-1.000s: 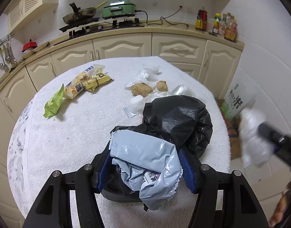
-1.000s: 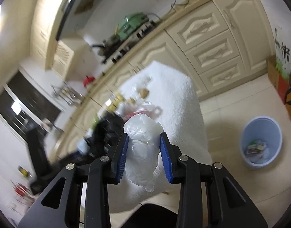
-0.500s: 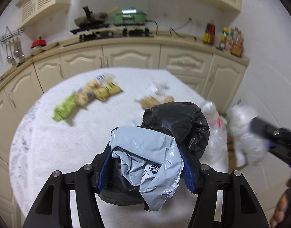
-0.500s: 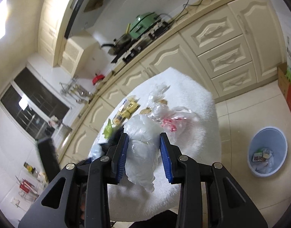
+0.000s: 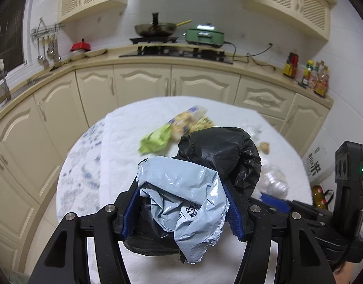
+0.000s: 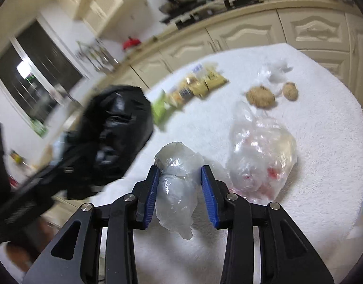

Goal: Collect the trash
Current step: 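Lower the clear bag back onto the table with the right tool, then grasp the clear bag with red print using the right tool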

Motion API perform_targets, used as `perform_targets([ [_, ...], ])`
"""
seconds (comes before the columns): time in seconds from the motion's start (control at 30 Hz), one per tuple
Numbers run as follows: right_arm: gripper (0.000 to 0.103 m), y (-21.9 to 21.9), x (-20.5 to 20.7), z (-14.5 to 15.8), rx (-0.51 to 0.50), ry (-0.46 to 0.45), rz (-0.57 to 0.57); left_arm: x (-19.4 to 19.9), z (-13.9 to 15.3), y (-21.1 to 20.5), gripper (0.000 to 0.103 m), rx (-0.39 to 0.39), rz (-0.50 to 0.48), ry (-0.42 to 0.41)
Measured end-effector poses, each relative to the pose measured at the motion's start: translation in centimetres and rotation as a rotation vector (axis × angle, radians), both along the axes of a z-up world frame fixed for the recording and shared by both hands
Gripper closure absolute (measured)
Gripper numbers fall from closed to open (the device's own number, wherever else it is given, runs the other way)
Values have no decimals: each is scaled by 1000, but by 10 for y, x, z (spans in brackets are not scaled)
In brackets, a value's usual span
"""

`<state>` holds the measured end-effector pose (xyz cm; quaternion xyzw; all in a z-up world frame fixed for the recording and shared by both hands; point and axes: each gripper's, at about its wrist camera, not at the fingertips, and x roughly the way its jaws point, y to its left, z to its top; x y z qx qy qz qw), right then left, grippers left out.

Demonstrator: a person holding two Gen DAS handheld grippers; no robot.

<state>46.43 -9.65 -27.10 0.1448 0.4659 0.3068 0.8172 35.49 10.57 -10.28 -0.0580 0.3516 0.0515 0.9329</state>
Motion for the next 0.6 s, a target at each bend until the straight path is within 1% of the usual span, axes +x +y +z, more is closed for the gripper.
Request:
perform_targets([
  [0.03,61,3,-1,-2,-22,-7,1,-3,-1,1,45,-2,-1,5],
  [0.07,54,4,-5,0,-40,-23,4,-6,-3,4,45,-12,0,8],
  [0.1,42,0,-7,3,-57,-39,3,-7,-4,4,45,-20,-4,13],
  [0.13,35,-3,-11,8,-71,-61,-2,-7,-4,3,45,-27,-6,16],
  [0.17,20,-7,-15,14,-88,-90,-9,-8,-6,3,45,-43,-13,21],
  [0.2,12,-12,-18,20,-108,-115,-23,-7,-6,2,45,-53,-19,23],
  [0.3,11,-29,-27,38,-142,-192,-61,-6,-8,-5,45,-71,-39,30],
  [0.4,9,-44,-24,43,-242,-230,-128,-5,-8,-16,45,-97,-74,30],
  [0.43,9,-47,-21,41,-260,-232,-138,-6,-9,-21,45,-92,-82,27],
  [0.5,8,-53,-11,31,-314,-222,-151,-7,-10,-33,45,-58,-85,14],
  [0.53,8,-56,-4,22,-322,-195,-145,-6,-13,-37,44,-42,-81,16],
  [0.6,8,-56,7,11,-274,-153,-108,-4,-18,-43,44,-16,-69,17],
])
